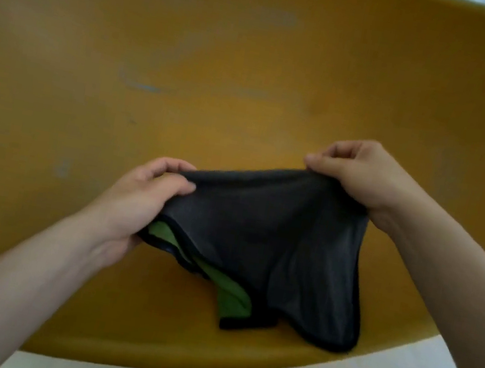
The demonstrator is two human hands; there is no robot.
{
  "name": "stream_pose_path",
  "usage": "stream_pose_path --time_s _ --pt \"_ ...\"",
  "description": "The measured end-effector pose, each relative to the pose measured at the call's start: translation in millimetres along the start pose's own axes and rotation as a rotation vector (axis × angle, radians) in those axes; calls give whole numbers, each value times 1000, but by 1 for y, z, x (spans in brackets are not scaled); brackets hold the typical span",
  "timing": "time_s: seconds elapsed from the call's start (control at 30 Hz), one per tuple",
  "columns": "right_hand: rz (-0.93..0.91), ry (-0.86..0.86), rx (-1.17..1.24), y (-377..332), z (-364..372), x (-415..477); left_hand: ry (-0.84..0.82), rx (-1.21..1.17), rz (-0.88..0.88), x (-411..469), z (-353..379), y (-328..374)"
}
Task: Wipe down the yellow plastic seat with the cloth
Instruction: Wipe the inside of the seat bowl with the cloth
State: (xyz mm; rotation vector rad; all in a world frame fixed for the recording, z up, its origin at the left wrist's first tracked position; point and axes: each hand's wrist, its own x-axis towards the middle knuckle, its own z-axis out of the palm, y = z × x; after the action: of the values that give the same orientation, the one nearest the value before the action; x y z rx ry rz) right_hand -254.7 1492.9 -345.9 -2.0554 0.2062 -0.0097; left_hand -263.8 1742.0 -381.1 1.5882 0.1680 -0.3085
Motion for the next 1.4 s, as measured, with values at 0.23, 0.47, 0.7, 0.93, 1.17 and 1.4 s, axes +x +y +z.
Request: stream_pose_path --time_s 0.23,0.47,0.7,0.93,1.17,1.4 --pt "-112 122 93 -23 19 11 -93 -116 -89 5 -10 7" --pt "222 -488 -761 23 89 -3 -293 1296 243 -9 -5 -26" --pt "-233 -558 -857 15 168 8 -178 1397 443 -22 -16 -31" --pt "15 0 -1132 79 23 41 -621 1496 337 -25 5 -45" --pt "-184 -465 -968 46 125 12 -370 1319 466 -19 1 -36" --pt "-43 -351 -1122 76 13 10 -554 1579 339 -36 -5 -46"
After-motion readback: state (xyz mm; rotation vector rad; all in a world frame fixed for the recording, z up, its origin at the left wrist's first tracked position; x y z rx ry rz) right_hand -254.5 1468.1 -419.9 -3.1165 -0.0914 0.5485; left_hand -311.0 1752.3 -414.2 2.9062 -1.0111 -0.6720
